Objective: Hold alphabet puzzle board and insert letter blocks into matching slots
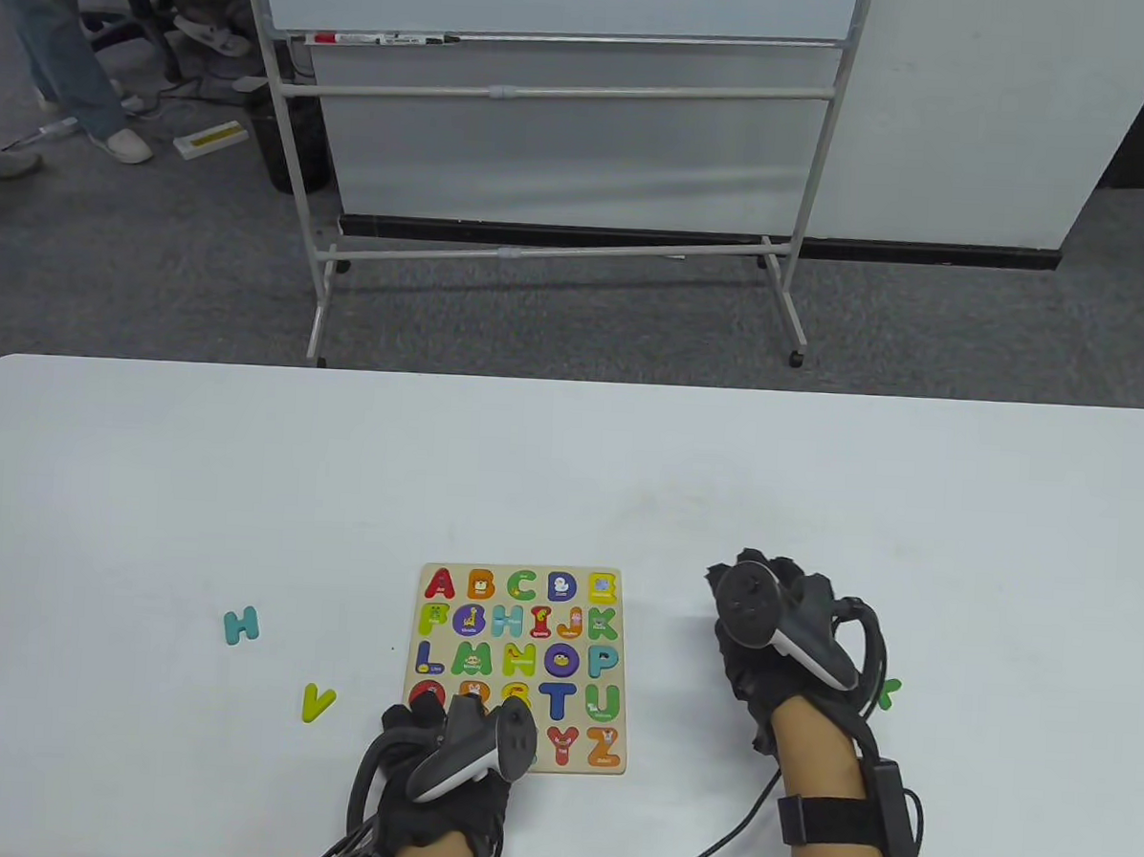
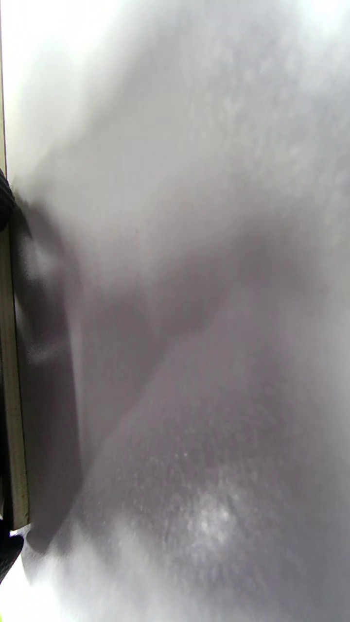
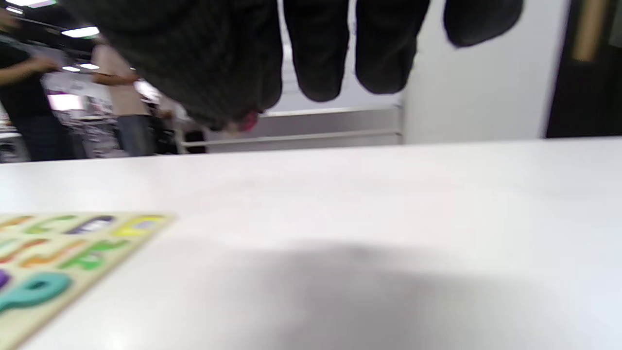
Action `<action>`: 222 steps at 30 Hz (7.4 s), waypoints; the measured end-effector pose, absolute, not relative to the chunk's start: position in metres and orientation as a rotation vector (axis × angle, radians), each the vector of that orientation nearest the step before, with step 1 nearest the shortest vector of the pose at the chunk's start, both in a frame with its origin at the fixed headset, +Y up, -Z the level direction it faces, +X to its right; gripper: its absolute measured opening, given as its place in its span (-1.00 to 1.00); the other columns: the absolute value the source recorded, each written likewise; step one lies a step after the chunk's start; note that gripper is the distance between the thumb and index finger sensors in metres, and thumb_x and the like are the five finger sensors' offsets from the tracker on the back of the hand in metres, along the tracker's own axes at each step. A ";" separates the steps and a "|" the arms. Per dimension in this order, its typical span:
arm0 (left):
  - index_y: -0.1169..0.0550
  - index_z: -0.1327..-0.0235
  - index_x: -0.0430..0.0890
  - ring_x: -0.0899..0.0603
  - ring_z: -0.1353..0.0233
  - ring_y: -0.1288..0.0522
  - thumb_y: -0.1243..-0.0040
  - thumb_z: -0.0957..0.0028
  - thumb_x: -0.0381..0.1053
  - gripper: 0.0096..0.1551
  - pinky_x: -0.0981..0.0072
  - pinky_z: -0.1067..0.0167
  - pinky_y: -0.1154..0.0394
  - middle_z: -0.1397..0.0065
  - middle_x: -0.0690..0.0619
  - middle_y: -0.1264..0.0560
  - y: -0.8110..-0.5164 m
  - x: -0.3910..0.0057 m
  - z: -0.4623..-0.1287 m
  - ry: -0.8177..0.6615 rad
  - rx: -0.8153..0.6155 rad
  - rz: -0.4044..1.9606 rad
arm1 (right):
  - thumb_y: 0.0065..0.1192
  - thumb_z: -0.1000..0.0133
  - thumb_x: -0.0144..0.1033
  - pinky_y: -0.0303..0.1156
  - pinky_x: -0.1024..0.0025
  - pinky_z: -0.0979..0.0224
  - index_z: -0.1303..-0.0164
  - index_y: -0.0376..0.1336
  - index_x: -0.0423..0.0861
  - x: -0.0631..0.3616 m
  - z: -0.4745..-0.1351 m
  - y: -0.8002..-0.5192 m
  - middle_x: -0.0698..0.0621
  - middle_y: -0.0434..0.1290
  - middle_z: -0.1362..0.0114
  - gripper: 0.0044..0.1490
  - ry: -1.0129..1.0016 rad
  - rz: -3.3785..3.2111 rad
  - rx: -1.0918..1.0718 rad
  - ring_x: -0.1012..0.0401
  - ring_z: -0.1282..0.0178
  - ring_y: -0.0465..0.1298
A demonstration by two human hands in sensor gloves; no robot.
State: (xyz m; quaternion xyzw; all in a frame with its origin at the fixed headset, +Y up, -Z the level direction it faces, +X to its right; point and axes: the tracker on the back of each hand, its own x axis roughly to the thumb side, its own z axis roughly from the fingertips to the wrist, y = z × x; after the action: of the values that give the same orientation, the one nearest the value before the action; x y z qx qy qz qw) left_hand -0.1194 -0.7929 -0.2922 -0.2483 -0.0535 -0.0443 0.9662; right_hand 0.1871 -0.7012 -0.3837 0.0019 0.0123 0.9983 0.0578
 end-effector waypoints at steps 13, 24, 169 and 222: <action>0.11 -0.49 -0.42 -0.86 -0.40 0.00 0.23 -0.09 0.18 -0.04 -0.57 -0.24 -0.22 -0.46 -0.72 0.11 -0.793 -0.119 -0.292 -0.114 -0.499 -0.094 | 0.45 -0.03 -0.36 0.01 -0.40 -0.59 -0.62 0.15 0.05 0.266 -0.367 -0.757 -0.04 0.21 -0.73 -0.10 0.205 3.139 -0.381 -0.19 -0.74 0.22; 0.12 -0.49 -0.42 -0.86 -0.40 0.00 0.24 -0.09 0.18 -0.04 -0.57 -0.25 -0.22 -0.46 -0.72 0.11 -0.793 -0.119 -0.291 -0.111 -0.498 -0.099 | 0.47 -0.02 -0.36 0.23 -0.25 -0.54 -0.52 0.29 0.00 0.282 -0.365 -0.775 -0.10 0.38 -0.57 -0.22 0.173 3.181 -0.427 -0.06 -0.48 0.50; 0.12 -0.50 -0.39 -0.83 -0.42 0.03 0.22 -0.09 0.18 -0.04 -0.56 -0.27 -0.18 -0.48 -0.69 0.13 -0.794 -0.121 -0.292 -0.103 -0.502 -0.076 | -0.66 -0.05 0.35 -0.53 -0.24 -0.59 -0.46 -0.82 0.07 0.076 -0.289 -0.820 -0.04 -0.81 -0.61 0.07 0.808 3.004 1.187 -0.07 -0.64 -0.73; -0.17 -0.47 0.04 -0.42 -0.47 -0.33 -0.13 -0.03 0.21 -0.22 -0.41 -0.37 -0.14 -0.45 -0.18 -0.32 -0.775 -0.281 -0.329 -0.057 -0.310 -0.198 | -0.50 -0.05 0.46 -0.49 -0.25 -0.58 -0.51 -0.76 0.10 0.075 -0.291 -0.817 -0.02 -0.76 -0.63 0.15 0.793 2.968 1.134 -0.06 -0.66 -0.68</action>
State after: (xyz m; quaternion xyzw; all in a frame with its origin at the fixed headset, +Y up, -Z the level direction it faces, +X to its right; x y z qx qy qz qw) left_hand -0.2812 -0.7750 -0.3293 -0.1539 -0.0285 -0.0983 0.9828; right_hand 0.0748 -0.8167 -0.2915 0.3455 0.2415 0.9044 -0.0665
